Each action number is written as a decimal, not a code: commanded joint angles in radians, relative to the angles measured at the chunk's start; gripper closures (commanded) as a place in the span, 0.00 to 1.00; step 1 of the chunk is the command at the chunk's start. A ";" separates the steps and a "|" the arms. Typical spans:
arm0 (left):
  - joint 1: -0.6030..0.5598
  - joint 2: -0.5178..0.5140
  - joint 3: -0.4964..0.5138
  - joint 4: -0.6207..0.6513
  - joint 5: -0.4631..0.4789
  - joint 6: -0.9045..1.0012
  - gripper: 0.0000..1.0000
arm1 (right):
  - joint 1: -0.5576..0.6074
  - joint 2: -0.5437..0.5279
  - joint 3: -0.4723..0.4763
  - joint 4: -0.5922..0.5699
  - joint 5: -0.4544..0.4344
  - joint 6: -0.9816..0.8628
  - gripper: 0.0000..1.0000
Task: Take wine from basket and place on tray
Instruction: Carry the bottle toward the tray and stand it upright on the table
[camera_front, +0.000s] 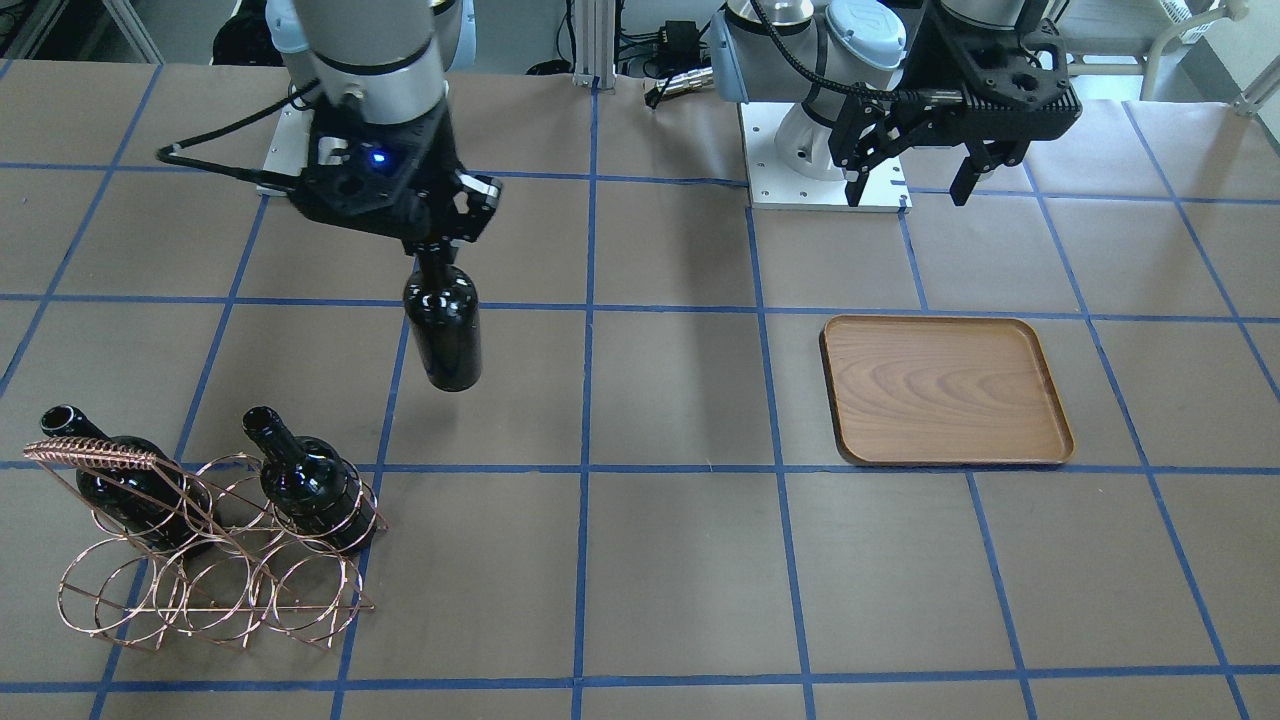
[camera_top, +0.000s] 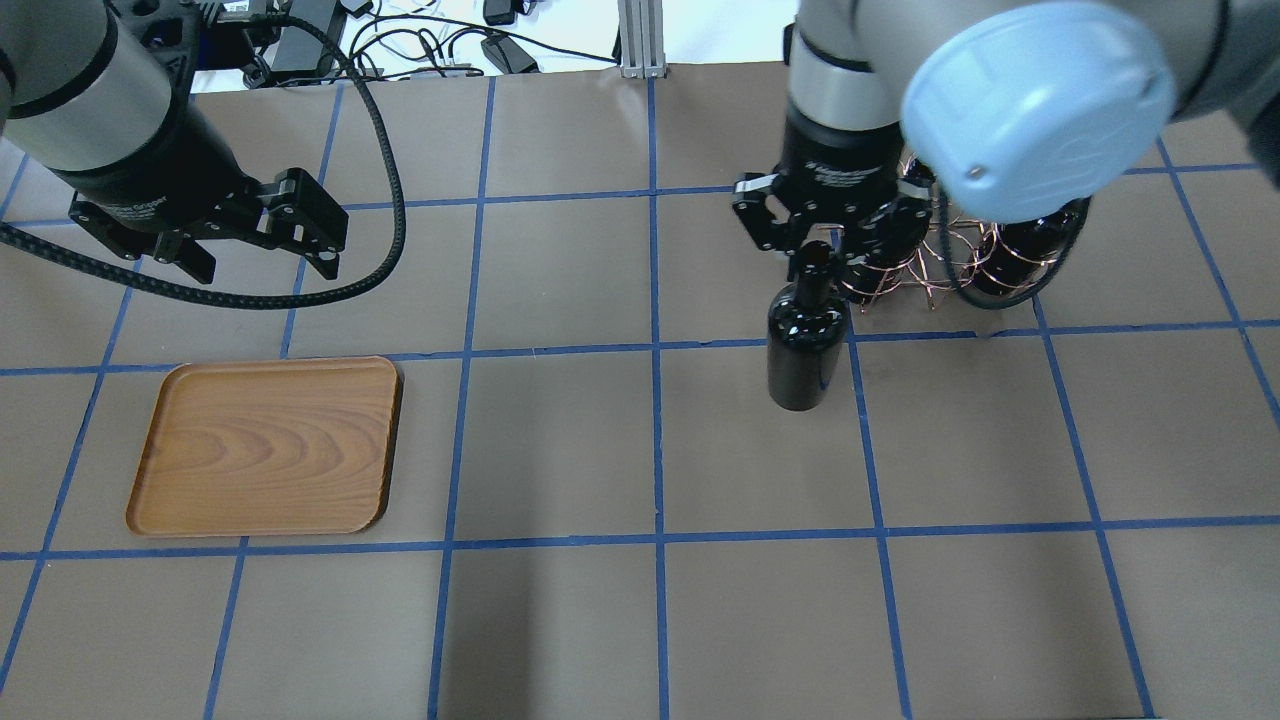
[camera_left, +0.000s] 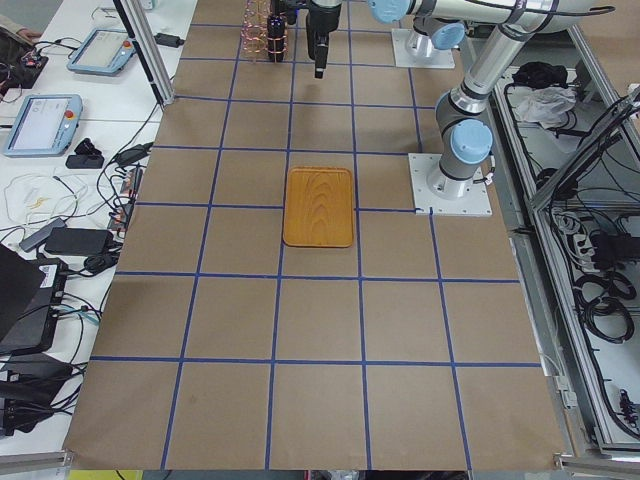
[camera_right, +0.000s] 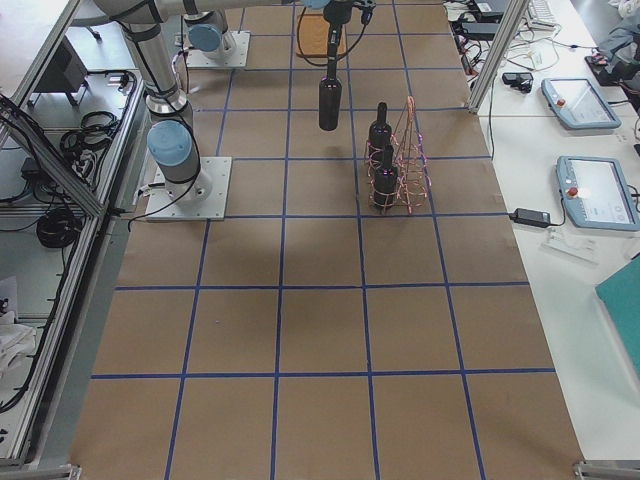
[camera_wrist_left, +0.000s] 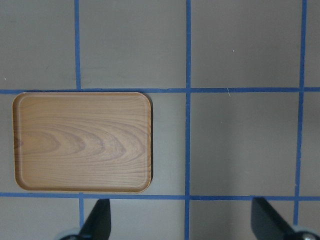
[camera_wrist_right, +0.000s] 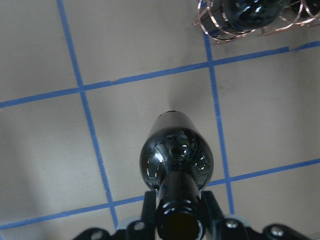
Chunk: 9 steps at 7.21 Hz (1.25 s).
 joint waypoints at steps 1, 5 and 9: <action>0.005 -0.004 0.011 -0.008 -0.001 0.006 0.00 | 0.166 0.049 -0.008 -0.055 0.003 0.245 0.95; 0.129 0.000 0.012 -0.012 -0.007 0.219 0.00 | 0.269 0.098 0.004 -0.114 0.064 0.387 0.96; 0.218 0.002 0.012 -0.017 -0.006 0.325 0.00 | 0.271 0.109 0.005 -0.125 0.057 0.386 0.72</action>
